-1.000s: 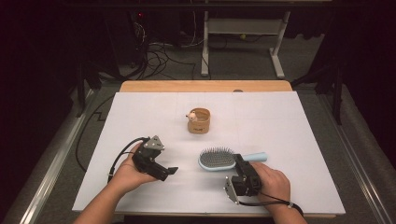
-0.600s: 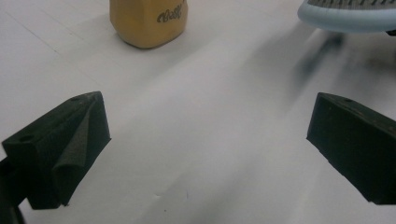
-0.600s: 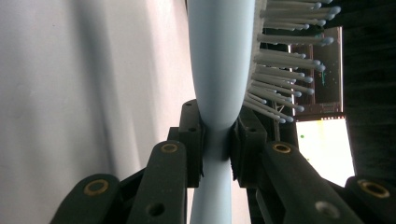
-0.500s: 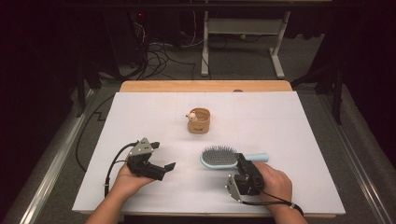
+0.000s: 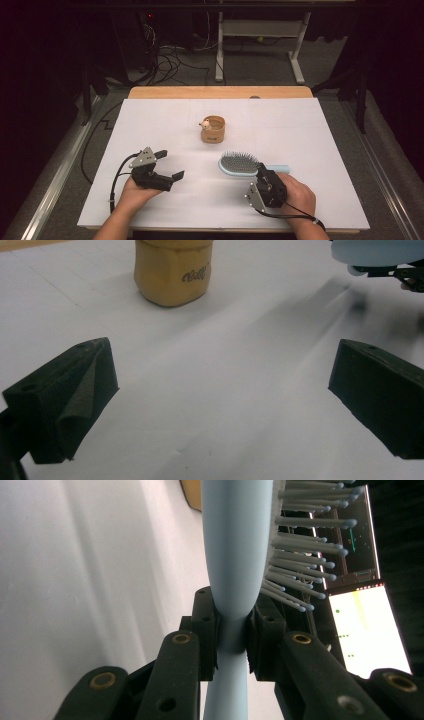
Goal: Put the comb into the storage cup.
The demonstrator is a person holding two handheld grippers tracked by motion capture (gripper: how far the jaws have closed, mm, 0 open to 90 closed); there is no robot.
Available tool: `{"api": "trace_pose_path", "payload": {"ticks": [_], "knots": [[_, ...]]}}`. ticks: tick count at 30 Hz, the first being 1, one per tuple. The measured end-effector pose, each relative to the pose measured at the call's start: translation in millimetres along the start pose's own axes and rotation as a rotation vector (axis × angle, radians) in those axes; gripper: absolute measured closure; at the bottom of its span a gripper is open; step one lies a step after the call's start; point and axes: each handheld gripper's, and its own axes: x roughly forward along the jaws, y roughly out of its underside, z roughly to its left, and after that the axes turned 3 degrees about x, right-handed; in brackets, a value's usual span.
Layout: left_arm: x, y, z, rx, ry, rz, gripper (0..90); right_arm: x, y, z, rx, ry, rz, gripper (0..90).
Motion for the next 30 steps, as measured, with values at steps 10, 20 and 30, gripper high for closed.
{"api": "trace_pose_path", "payload": {"ticks": [10,20,30], "knots": [[-4.5,-1.1,-3.7,0.004,0.015,-0.064,0.1,-5.0,-2.0,-7.3,0.115,-0.026,-0.028,77.9],[-9.2,-2.4,2.1,-0.056,0.027,-0.098,0.1,-10.2,1.5,-17.0,0.247,-0.047,-0.054,77.9],[-12.0,-1.3,0.9,-0.035,0.039,-0.130,0.1,-12.6,7.3,-27.5,0.405,-0.081,-0.094,77.9]]}}
